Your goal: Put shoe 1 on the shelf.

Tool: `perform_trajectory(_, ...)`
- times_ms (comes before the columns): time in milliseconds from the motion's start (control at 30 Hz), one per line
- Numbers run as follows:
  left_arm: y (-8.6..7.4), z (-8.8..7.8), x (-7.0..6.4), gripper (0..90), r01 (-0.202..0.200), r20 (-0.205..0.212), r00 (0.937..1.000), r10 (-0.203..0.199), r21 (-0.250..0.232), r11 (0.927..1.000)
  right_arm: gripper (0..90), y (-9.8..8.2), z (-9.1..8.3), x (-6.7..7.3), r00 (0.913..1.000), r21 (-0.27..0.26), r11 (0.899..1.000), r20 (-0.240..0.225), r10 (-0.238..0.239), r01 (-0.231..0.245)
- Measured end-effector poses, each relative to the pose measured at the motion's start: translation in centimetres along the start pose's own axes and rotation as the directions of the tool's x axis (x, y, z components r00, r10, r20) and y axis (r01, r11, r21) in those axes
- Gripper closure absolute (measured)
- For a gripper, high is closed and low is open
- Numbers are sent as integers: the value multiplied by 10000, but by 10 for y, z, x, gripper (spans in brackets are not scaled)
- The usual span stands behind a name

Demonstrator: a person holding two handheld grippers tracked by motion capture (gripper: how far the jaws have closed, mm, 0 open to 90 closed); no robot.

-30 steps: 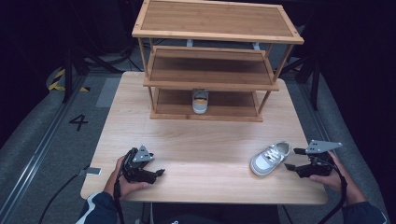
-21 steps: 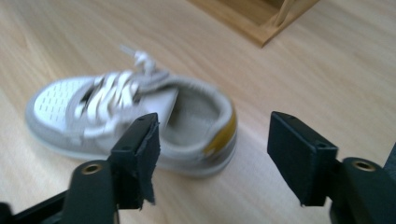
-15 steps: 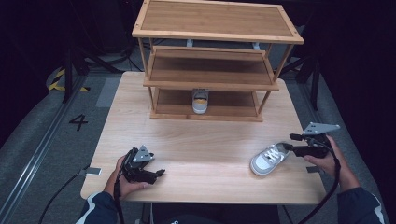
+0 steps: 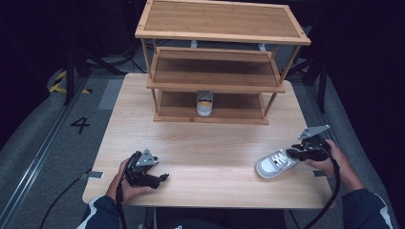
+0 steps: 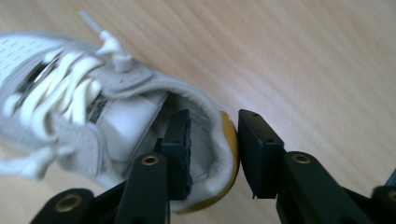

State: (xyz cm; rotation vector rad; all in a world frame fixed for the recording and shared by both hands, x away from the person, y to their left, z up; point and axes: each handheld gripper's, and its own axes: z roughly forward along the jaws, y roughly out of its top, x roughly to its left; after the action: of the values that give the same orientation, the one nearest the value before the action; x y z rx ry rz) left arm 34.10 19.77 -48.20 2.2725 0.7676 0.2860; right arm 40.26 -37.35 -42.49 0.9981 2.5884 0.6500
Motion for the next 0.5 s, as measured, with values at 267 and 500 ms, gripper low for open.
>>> perform_trajectory(267, 0, 0, -1, 218, 21, -18, 10000, -21, -45, 10000, 560, -15, -23, 6, 9940, 630, 9975, -1018, 397, -334)
perform_trajectory(500, 0, 0, -1, 218, 19, -7, 10000, -19, 17, 10000, 486, -24, -39, 16, 9830, 772, 9956, -1712, 664, -538)
